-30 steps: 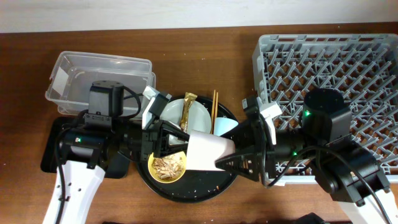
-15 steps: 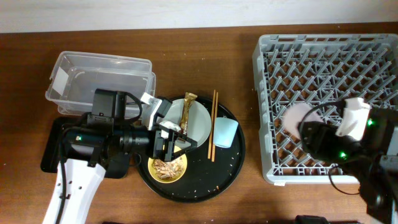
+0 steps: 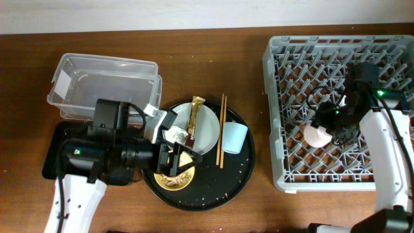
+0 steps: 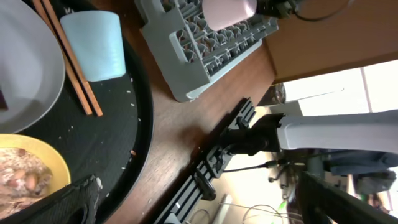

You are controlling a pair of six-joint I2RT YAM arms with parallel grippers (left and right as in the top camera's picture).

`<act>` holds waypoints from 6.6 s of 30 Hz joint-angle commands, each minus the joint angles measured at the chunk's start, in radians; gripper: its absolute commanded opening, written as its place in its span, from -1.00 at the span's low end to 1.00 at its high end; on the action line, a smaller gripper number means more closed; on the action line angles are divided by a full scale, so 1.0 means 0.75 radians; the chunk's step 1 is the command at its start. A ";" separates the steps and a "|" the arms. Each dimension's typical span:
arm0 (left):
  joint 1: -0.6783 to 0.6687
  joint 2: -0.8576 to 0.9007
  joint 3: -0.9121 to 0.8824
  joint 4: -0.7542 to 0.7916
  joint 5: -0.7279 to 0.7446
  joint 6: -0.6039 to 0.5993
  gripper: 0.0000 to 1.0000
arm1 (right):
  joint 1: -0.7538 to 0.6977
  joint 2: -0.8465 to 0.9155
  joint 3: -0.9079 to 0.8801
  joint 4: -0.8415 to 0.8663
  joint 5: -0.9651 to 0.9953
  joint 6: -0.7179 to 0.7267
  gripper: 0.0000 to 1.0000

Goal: Sort waste into correct bins and load items into the dishwasher rack

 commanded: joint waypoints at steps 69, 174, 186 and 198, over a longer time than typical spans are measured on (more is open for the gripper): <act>-0.007 -0.095 0.015 -0.019 -0.183 0.028 0.98 | 0.927 0.138 0.092 0.134 -0.064 -0.158 -0.92; -0.100 0.461 0.159 0.535 0.821 -0.001 -0.99 | 0.633 -0.493 0.027 0.339 -1.133 -0.384 0.71; -0.099 0.461 0.159 0.605 0.878 -0.003 -0.99 | 0.807 -0.472 0.028 0.336 -1.195 -0.528 0.03; 0.051 0.460 0.159 0.596 0.867 -0.072 0.99 | 0.425 -0.614 0.157 0.076 -0.856 -0.342 -0.17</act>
